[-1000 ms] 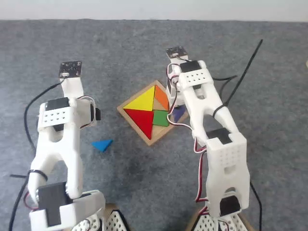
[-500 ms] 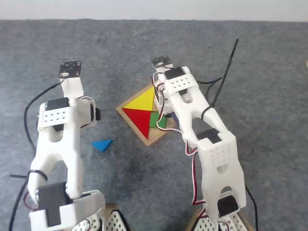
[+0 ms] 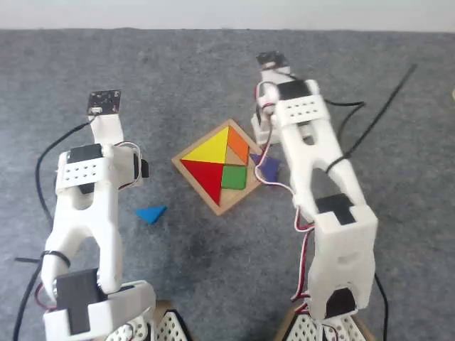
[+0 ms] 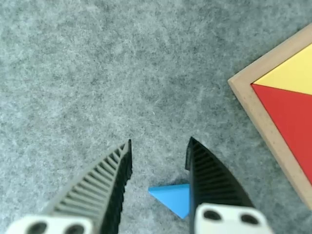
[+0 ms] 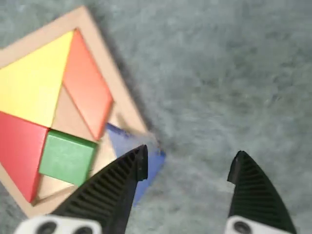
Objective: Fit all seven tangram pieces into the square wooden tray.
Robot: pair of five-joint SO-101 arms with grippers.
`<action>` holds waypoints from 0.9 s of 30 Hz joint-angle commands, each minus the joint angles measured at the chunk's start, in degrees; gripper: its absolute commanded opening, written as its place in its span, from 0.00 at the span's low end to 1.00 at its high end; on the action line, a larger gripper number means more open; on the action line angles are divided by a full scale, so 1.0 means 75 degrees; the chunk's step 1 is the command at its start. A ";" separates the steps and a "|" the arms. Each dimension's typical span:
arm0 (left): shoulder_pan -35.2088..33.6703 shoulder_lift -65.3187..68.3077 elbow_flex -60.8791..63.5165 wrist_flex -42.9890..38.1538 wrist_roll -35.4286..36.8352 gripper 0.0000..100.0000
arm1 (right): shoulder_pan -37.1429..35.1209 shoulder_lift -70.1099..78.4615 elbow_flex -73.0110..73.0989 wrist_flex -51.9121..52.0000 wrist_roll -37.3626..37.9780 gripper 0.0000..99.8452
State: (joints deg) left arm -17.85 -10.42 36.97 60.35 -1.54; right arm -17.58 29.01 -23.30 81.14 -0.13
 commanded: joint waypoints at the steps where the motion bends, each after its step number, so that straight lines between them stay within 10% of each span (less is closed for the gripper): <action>1: 0.0035 -0.0363 -0.0064 0.0047 0.0035 0.18 | 0.0088 -0.0475 -0.0281 0.0440 0.0270 0.28; 27: 0.0023 -0.0363 -0.0064 0.0047 0.0035 0.18 | 0.0393 0.0779 0.0516 0.1061 0.1676 0.27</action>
State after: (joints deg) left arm -17.85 -10.42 36.97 60.35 -1.54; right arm -13.19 34.02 -20.13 91.87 12.18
